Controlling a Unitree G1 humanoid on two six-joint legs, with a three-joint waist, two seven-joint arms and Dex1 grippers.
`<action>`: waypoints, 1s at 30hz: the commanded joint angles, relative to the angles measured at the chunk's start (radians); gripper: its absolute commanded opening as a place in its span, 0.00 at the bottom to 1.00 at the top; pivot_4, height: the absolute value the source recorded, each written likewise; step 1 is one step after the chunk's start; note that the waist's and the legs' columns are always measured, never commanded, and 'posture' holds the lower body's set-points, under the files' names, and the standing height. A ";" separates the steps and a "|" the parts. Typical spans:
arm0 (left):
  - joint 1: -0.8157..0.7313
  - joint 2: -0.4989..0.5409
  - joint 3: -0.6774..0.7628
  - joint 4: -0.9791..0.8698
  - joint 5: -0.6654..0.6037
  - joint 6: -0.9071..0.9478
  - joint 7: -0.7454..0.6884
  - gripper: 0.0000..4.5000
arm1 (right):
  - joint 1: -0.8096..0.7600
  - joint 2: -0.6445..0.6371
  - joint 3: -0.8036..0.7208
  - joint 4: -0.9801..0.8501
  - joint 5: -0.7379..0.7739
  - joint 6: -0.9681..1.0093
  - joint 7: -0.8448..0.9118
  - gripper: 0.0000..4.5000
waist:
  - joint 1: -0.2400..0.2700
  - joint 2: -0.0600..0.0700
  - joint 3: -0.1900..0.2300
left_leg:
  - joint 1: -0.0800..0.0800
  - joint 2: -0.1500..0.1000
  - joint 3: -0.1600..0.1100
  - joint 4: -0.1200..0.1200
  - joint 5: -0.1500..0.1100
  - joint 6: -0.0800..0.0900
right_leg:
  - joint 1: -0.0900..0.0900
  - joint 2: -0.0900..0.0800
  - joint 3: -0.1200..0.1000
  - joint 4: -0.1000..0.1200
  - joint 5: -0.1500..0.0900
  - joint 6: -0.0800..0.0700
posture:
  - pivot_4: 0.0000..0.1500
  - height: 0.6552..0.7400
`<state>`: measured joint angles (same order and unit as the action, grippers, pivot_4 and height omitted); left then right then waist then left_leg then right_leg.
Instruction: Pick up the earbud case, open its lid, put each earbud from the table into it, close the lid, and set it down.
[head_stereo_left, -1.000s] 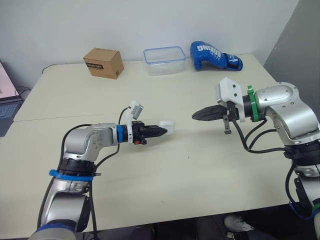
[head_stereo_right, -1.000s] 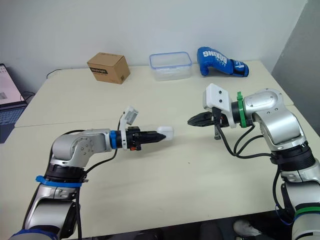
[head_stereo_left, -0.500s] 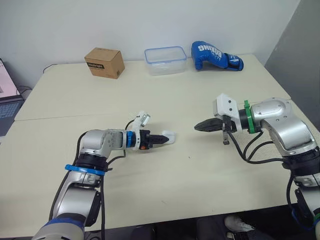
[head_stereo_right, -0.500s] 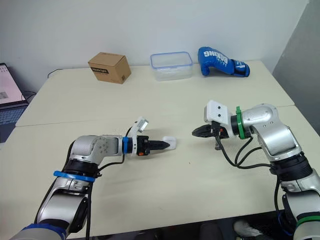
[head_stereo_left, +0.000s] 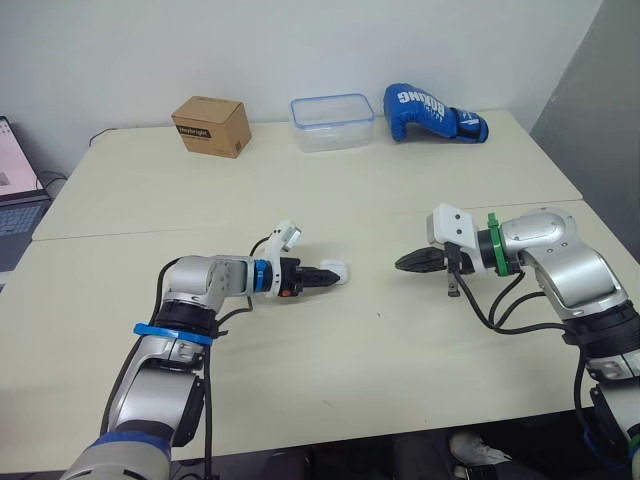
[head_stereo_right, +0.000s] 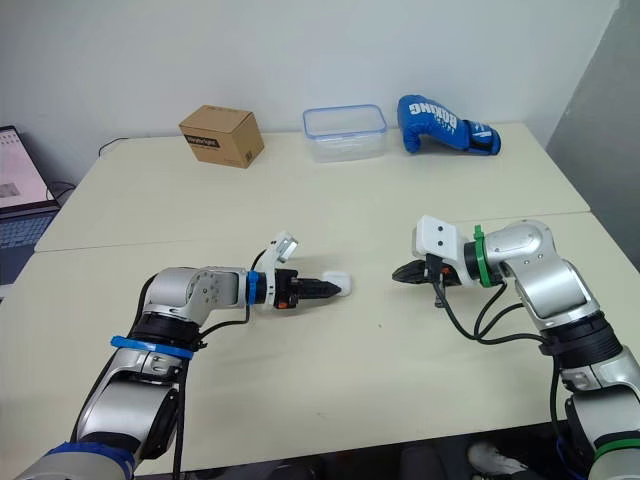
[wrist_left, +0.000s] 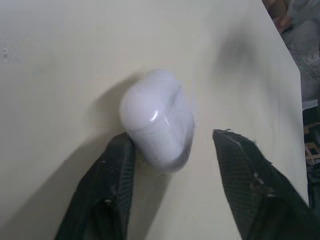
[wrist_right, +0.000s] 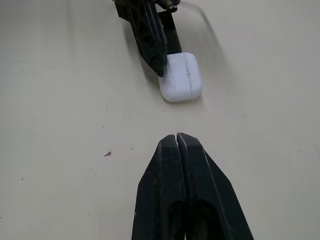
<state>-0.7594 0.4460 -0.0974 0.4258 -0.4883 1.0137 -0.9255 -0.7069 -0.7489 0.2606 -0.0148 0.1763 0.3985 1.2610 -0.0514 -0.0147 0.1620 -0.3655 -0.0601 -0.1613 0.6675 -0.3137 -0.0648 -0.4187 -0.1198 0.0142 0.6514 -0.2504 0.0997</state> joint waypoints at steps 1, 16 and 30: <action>0.017 0.070 0.012 0.007 0.049 -0.012 0.018 0.76 | -0.004 -0.010 -0.008 -0.021 -0.006 -0.015 0.008 0.00 | -0.003 0.000 0.000 | 0.000 0.000 0.000 0.000 0.000 0.000 | 0.000 0.000 0.000 0.000 0.000 0.000 | 1.00 0.89; 0.435 0.275 0.278 -0.396 -0.010 -0.203 0.067 0.76 | 0.136 0.006 -0.153 -0.241 0.165 0.216 -0.102 0.00 | -0.012 0.000 0.000 | 0.000 0.002 0.000 -0.003 0.000 0.000 | -0.002 0.000 0.002 0.000 0.000 0.000 | 1.00 0.89; 1.072 -0.035 0.413 -0.898 0.103 -0.549 0.384 0.76 | 0.713 0.053 -0.289 -0.574 0.369 0.436 -0.335 0.00 | 0.053 0.000 -0.001 | 0.005 0.001 0.001 -0.002 -0.003 0.005 | 0.009 -0.001 0.000 -0.006 0.002 0.000 | 1.00 0.89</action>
<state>0.3010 0.4212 0.3098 -0.4201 -0.3918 0.5033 -0.5547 -0.0023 -0.6912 0.0251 -0.5548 0.5095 0.8277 0.9479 0.0018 -0.0150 0.1612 -0.3593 -0.0591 -0.1601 0.6653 -0.3171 -0.0591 -0.4081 -0.1206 0.0140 0.6456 -0.2486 0.0997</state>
